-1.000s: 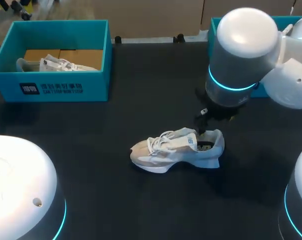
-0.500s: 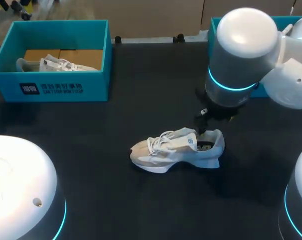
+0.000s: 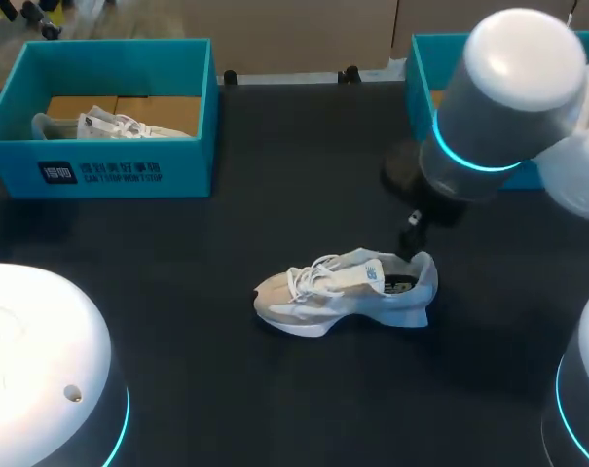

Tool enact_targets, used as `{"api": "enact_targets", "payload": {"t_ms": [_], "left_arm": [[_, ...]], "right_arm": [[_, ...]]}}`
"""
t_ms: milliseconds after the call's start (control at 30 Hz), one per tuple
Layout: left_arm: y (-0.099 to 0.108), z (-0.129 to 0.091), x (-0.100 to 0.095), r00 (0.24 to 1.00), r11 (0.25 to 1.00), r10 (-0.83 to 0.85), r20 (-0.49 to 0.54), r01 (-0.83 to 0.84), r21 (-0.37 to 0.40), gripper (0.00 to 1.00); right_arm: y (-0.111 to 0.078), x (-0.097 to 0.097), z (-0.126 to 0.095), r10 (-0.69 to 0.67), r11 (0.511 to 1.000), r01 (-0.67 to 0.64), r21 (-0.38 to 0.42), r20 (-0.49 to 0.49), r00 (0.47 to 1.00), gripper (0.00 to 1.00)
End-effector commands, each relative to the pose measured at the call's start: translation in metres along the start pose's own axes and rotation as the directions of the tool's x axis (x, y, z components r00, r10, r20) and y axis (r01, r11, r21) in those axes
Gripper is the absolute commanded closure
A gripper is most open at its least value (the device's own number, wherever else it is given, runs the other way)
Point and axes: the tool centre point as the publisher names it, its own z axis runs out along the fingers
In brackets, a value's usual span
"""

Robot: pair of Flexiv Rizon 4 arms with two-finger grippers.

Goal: Take the shoe out of the shoebox, open the shoe tongue, remove and reinsert the insole, then place the shoe into the shoebox

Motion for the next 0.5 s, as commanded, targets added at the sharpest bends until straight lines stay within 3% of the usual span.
{"api": "enact_targets", "payload": {"t_ms": [33, 400, 500], "left_arm": [[-0.001, 0.000, 0.000, 1.000, 1.000, 0.001, -0.003, -0.001, -0.001, 0.00], [-0.001, 0.000, 0.000, 1.000, 1.000, 0.001, -0.003, -0.001, -0.001, 0.00], [-0.001, 0.000, 0.000, 1.000, 1.000, 0.001, -0.003, -0.001, -0.001, 0.00]], "right_arm": [[-0.019, -0.009, -0.003, -0.293, 0.952, 0.284, -0.111, -0.075, 0.953, 0.00], [-0.036, -0.015, -0.009, -0.505, 0.849, 0.480, -0.222, -0.068, 0.861, 0.00], [-0.043, -0.016, -0.006, -0.558, 0.806, 0.517, -0.288, -0.077, 0.826, 0.00]]}}
